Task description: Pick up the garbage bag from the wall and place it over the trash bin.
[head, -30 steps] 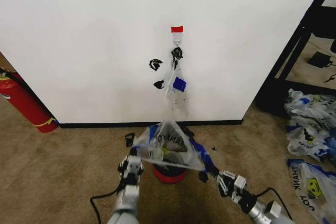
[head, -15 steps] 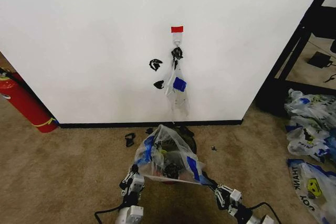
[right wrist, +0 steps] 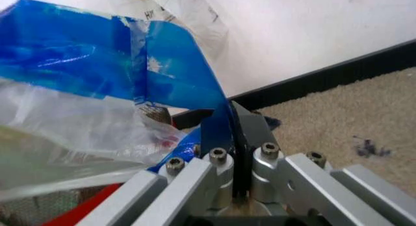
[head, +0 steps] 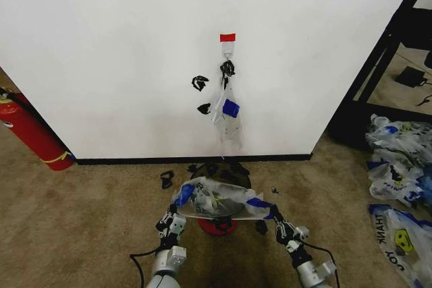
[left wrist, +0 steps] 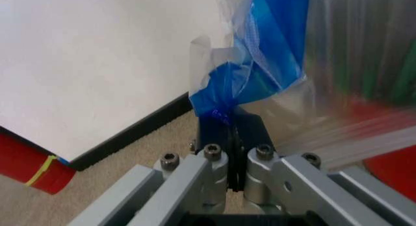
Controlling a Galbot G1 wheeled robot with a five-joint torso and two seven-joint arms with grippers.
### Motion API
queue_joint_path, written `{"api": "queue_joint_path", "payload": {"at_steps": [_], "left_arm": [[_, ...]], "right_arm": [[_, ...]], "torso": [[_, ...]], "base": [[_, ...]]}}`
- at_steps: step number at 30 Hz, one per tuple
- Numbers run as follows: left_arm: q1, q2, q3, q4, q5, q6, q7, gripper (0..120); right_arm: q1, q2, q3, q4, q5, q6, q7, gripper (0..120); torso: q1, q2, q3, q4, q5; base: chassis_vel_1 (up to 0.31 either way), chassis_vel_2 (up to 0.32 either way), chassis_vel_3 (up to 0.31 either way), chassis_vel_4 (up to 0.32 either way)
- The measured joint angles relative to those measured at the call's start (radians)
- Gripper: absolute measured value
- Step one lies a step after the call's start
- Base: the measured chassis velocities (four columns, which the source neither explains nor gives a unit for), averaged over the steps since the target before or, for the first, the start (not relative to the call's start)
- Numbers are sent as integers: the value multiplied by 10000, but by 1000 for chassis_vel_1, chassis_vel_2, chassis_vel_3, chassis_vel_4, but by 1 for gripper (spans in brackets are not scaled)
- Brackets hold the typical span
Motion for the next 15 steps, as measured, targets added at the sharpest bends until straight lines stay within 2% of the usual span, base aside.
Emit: {"api": "queue_joint_path", "payload": {"at_steps": [5,10,12,15], "left_arm": [[49,91,12,-57,-3,23,-3,0],[378,320,2,-456,-3,-87,43,0],[587,395,-68,-646,0,-180,193,3],[956,542,-177,-1016,65,-217,569,16]], "right_arm": [[264,238,-95,-250,3,-53,-113,0],[100,9,-2,30,-141,-180,-719,0],[-45,-211,203,98,-201,-265,-1206,8],[-218,-707,593,4,-414,-354,-2205,22]], "torso": [[0,0,0,-1,1],[0,0,0,-2,1],[0,0,0,-4,0],[0,0,-1,-3,0]], "base": [[0,0,0,0],[0,0,0,0],[0,0,0,0],[0,0,0,0]]}}
